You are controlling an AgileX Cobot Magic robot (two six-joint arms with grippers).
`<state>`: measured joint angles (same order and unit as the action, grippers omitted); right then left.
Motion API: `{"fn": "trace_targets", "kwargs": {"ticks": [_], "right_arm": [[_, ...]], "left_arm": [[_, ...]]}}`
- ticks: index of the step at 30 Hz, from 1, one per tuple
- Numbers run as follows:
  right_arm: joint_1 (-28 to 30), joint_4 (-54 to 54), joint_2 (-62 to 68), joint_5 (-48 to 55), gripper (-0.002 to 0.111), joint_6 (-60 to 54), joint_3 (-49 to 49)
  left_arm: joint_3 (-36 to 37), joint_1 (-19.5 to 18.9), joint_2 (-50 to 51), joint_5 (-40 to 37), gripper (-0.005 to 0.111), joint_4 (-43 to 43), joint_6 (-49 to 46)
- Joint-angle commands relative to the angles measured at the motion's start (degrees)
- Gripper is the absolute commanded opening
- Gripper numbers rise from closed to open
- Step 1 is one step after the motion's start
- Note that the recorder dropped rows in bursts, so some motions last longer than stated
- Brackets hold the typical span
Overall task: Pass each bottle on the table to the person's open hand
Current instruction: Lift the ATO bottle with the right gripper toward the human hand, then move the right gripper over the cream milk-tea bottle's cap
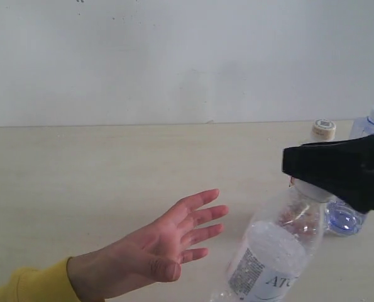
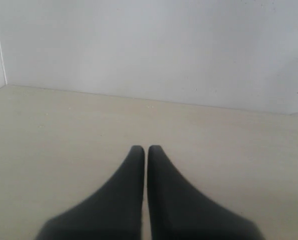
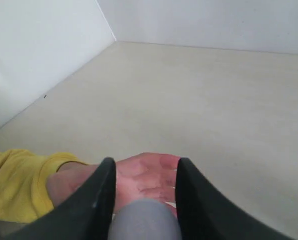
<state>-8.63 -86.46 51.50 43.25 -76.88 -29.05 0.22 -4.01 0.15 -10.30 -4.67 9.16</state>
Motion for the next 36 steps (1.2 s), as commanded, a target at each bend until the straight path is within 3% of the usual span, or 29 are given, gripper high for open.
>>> {"fn": "trace_targets", "kwargs": {"ticks": [1, 3, 5, 12, 14, 17, 20, 21, 30, 36], "right_arm": [[-13.96, -4.88, 6.51, -12.86, 0.0, -6.57, -3.23], [-23.28, -6.55, 12.34, -21.11, 0.0, -9.68, -8.91], [-26.63, -6.55, 17.24, -21.97, 0.0, -10.13, -13.25], [-27.94, -6.55, 27.8, -21.0, 0.0, -15.17, -22.4], [-27.94, -6.55, 27.79, -21.0, 0.006, -17.58, -23.1], [-27.94, -6.28, 27.56, -21.4, 0.032, -18.27, -23.87], [-27.94, -6.59, 27.33, -26.58, 0.07, -14.19, -24.37], [-27.94, -6.59, 27.2, -28.78, 0.074, -13.52, -24.62], [-27.94, -5.65, 19.0, -50.58, 0.072, -18.52, -25.05], [-27.94, -5.6, 13.01, -64.26, 0.072, -22.93, -18.8]], "left_arm": [[-0.22, -0.15, -0.15, 0.04, 0.004, -0.24, 0.06], [-0.22, -0.15, -0.15, 0.04, 0.004, -0.24, 0.06], [-0.22, -0.15, -0.15, 0.04, 0.004, -0.24, 0.06], [-0.22, -0.15, -0.15, 0.04, 0.004, -0.24, 0.06], [-0.22, -0.15, -0.15, 0.04, 0.004, -0.24, 0.06], [-0.22, -0.15, -0.15, 0.04, 0.004, -0.24, 0.06], [-0.22, -0.15, -0.15, 0.04, 0.004, -0.24, 0.06], [-0.22, -0.15, -0.15, 0.04, 0.004, -0.24, 0.06], [-0.22, -0.15, -0.15, 0.04, 0.004, -0.24, 0.06], [-0.22, -0.15, -0.15, 0.04, 0.004, -0.24, 0.06]]}}
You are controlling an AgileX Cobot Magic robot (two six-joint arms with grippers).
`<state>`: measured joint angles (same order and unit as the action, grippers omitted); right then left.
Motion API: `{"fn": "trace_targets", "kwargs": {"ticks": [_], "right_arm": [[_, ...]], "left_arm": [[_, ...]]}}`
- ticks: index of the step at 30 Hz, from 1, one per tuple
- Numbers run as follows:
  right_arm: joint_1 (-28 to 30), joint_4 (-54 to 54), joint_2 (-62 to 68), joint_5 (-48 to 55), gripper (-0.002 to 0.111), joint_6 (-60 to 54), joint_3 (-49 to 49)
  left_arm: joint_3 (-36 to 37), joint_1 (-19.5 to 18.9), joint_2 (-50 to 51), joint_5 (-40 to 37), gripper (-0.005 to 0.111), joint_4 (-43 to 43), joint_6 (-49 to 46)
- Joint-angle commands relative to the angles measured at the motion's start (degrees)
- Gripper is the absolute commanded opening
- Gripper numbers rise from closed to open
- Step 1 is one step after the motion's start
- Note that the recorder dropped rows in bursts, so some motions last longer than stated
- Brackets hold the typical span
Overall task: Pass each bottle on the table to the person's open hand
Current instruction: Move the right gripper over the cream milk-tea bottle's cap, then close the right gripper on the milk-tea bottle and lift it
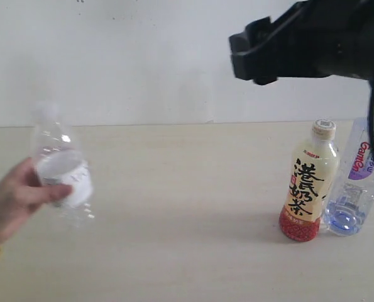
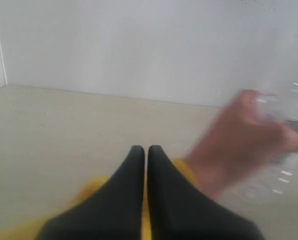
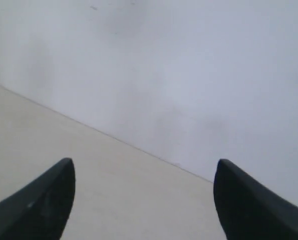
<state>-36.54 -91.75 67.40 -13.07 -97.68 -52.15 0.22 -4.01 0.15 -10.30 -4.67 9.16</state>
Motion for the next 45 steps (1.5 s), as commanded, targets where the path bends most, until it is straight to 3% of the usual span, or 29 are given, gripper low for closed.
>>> {"fn": "trace_targets", "kwargs": {"ticks": [1, 7, 17, 28, 45], "right_arm": [[-0.03, -0.31, -3.02, -8.6, 0.072, -0.98, 5.83], [-0.03, 1.55, -3.28, -12.33, 0.072, 7.99, 12.95], [-0.03, 16.03, -2.05, -20.37, 0.072, 25.03, 17.32], [8.5, 32.66, 3.86, -11.46, 0.072, 43.62, 17.32], [8.65, 38.43, 9.99, -17.54, 0.072, 48.76, 17.22]], "left_arm": [[-0.22, -0.15, -0.15, 0.04, 0.004, -0.24, 0.06], [-0.22, -0.15, -0.15, 0.04, 0.004, -0.24, 0.06], [-0.22, -0.15, -0.15, 0.04, 0.004, -0.24, 0.06], [-0.22, -0.15, -0.15, 0.04, 0.004, -0.24, 0.06], [-0.22, -0.15, -0.15, 0.04, 0.004, -0.24, 0.06]]}}
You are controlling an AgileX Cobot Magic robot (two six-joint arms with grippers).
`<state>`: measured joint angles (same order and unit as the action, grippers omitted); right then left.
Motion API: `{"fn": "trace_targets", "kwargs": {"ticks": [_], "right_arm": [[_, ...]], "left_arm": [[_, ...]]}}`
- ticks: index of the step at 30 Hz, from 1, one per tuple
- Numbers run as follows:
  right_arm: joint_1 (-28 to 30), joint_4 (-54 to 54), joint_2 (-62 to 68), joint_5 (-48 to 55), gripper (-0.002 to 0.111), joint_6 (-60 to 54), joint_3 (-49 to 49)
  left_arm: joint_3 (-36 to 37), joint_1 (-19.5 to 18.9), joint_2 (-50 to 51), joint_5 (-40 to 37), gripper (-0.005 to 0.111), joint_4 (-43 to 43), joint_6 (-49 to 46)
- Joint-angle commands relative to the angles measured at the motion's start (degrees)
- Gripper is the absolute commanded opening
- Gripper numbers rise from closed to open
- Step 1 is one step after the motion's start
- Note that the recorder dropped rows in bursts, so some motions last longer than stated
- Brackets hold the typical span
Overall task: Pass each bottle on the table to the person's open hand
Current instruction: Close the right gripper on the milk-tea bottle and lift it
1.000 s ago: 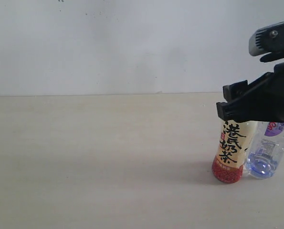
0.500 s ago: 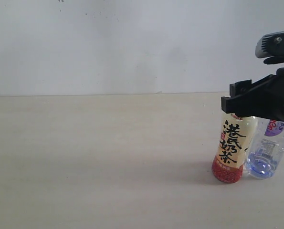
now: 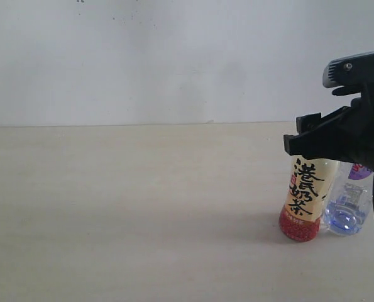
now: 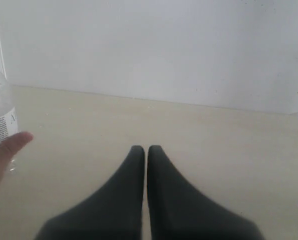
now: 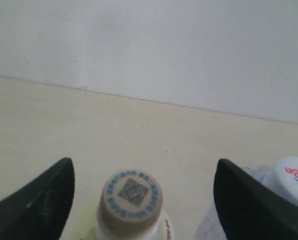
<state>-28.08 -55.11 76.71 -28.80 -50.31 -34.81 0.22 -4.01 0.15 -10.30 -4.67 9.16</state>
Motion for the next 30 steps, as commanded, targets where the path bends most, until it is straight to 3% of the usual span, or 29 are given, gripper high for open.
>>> {"fn": "trace_targets", "kwargs": {"ticks": [1, 30], "right_arm": [[0.19, 1.91, 0.68, -1.89, 0.072, 1.67, -0.13], [0.19, 3.85, 7.14, -5.69, 0.067, 9.53, -0.13]], "left_arm": [[-0.22, -0.15, -0.15, 0.04, 0.004, -0.24, 0.06], [-0.22, -0.15, -0.15, 0.04, 0.004, -0.24, 0.06]]}}
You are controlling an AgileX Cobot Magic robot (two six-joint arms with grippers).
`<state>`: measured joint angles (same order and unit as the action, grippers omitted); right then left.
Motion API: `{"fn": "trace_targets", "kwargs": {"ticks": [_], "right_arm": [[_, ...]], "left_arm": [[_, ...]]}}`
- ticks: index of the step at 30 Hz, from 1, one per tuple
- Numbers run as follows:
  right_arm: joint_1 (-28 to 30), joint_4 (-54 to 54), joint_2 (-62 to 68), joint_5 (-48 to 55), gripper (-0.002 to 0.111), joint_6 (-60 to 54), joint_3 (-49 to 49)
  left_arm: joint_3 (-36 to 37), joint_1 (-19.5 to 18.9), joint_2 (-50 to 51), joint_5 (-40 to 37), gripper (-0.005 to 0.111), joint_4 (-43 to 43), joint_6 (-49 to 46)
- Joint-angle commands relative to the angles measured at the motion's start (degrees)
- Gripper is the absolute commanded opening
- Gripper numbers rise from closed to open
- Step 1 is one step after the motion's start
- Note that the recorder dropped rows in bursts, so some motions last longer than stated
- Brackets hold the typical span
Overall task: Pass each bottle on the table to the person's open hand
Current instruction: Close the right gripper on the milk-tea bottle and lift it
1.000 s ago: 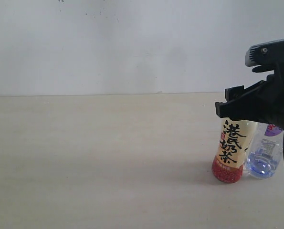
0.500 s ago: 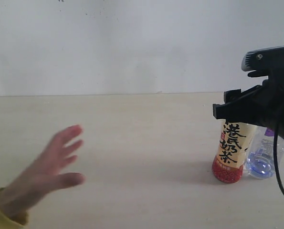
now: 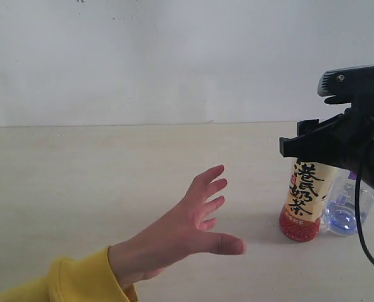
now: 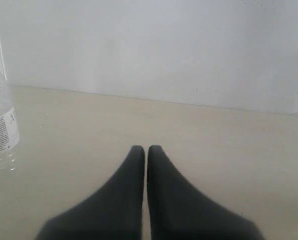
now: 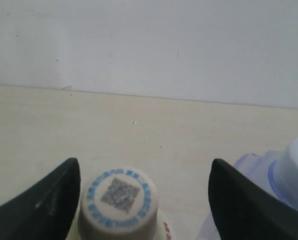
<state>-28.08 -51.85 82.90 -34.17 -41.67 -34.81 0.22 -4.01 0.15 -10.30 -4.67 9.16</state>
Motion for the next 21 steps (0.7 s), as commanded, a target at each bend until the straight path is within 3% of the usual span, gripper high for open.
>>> {"fn": "trace_targets", "kwargs": {"ticks": [1, 7, 9, 11, 12, 14, 21], "right_arm": [[0.19, 0.72, 0.95, -0.54, 0.067, 1.29, -0.13], [0.19, 0.6, 1.06, -0.94, 0.066, 1.58, -0.13], [0.19, 0.11, 1.06, -0.79, 0.057, 1.82, -0.13], [0.19, -0.25, 1.06, -0.79, 0.041, 2.05, -0.13], [0.19, -0.25, 1.06, -0.79, 0.023, 2.05, -0.13], [0.19, -0.25, 1.06, -0.79, 0.0, 1.82, -0.13], [0.07, 6.75, -3.21, 4.4, 0.0, 0.14, -0.13]], "left_arm": [[-0.22, -0.15, -0.15, 0.04, 0.004, -0.24, 0.06], [-0.22, -0.15, -0.15, 0.04, 0.004, -0.24, 0.06], [-0.22, -0.15, -0.15, 0.04, 0.004, -0.24, 0.06], [-0.22, -0.15, -0.15, 0.04, 0.004, -0.24, 0.06], [-0.22, -0.15, -0.15, 0.04, 0.004, -0.24, 0.06], [-0.22, -0.15, -0.15, 0.04, 0.004, -0.24, 0.06], [-0.22, -0.15, -0.15, 0.04, 0.004, -0.24, 0.06]]}}
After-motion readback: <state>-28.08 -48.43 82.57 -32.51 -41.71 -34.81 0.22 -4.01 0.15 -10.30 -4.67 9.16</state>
